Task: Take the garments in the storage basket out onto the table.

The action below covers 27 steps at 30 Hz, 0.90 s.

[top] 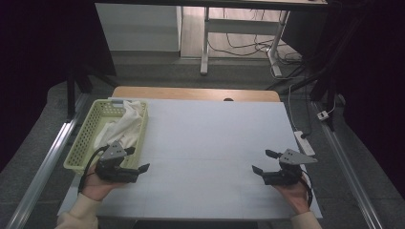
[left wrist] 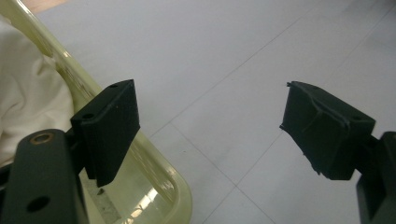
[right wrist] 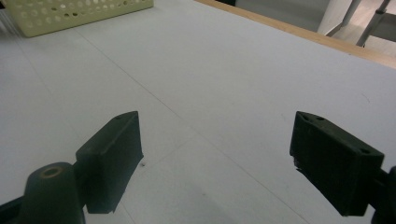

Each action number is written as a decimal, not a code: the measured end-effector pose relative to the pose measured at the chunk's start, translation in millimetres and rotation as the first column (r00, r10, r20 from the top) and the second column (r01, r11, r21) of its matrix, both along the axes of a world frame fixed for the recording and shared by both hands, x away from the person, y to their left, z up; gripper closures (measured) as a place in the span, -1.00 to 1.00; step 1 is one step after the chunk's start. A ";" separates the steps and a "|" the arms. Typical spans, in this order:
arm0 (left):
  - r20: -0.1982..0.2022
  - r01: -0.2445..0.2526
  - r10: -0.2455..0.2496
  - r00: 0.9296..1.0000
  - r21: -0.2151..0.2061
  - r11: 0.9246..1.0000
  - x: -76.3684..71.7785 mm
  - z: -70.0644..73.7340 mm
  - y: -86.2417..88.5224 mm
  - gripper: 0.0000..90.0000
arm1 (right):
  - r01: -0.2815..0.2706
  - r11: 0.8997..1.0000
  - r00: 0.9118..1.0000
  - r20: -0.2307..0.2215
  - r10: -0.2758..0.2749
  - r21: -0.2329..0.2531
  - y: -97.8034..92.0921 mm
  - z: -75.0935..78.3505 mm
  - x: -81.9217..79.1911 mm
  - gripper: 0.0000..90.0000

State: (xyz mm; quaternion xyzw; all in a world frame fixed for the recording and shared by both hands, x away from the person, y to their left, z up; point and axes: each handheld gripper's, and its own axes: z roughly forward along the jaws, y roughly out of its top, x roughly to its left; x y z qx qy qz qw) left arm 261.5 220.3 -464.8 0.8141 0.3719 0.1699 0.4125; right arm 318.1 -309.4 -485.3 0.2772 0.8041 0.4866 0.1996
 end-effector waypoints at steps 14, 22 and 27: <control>0.012 -0.032 0.032 0.999 0.016 0.999 4.6 13.4 2.4 -0.57 | 0.009 1.000 1.000 -0.016 -0.009 0.004 -0.8 -3.9 -0.7 -0.59; 0.030 -0.048 0.047 0.998 0.044 0.998 15.6 32.8 0.0 -0.57 | 0.003 1.000 1.000 -0.019 -0.003 0.006 -1.0 -5.2 -0.2 -0.58; 0.042 -0.056 0.054 0.998 0.043 0.997 23.6 46.7 1.9 -0.57 | 0.004 1.000 1.000 -0.021 -0.004 0.012 -2.0 -5.1 0.3 -0.57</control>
